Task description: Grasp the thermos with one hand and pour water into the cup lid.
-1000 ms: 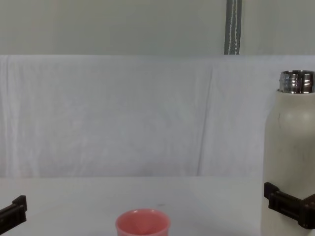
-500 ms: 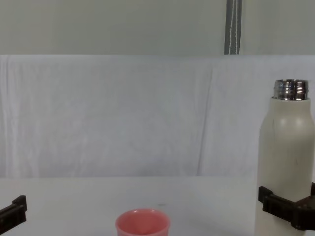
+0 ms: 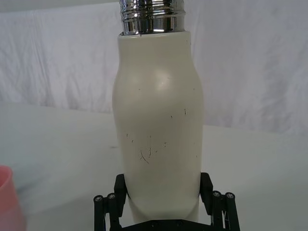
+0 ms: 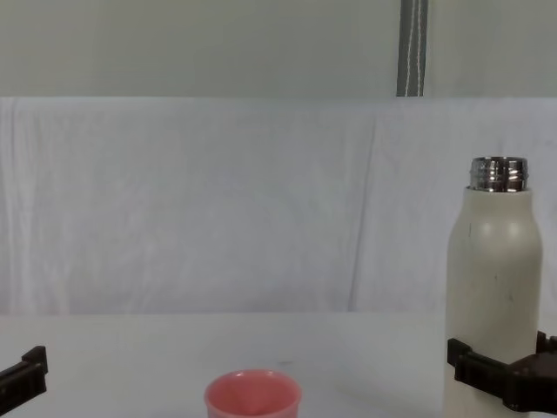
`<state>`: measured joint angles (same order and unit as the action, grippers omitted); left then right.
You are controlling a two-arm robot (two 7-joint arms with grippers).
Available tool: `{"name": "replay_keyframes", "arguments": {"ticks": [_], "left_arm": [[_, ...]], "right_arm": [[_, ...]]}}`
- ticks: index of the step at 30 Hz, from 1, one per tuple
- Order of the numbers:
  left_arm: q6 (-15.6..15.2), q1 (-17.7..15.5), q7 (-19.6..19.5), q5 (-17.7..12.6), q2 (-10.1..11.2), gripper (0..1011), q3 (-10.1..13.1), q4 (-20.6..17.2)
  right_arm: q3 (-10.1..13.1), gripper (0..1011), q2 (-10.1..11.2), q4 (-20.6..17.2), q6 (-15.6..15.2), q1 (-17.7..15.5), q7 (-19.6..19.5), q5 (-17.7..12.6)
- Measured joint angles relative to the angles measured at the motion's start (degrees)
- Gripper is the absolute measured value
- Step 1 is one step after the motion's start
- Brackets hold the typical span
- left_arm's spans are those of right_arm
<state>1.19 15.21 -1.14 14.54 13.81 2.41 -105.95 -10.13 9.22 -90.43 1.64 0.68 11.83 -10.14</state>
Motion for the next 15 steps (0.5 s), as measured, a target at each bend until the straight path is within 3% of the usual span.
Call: {"name": "replay_keyframes", "arguments": {"ticks": [15], "left_arm": [[0.0, 0.0, 0.0, 0.0, 0.0, 1001, 0.0, 0.0]], "right_arm": [[-0.5, 948, -0.4, 1.6, 0.9, 1.3, -0.8, 0.1]]}}
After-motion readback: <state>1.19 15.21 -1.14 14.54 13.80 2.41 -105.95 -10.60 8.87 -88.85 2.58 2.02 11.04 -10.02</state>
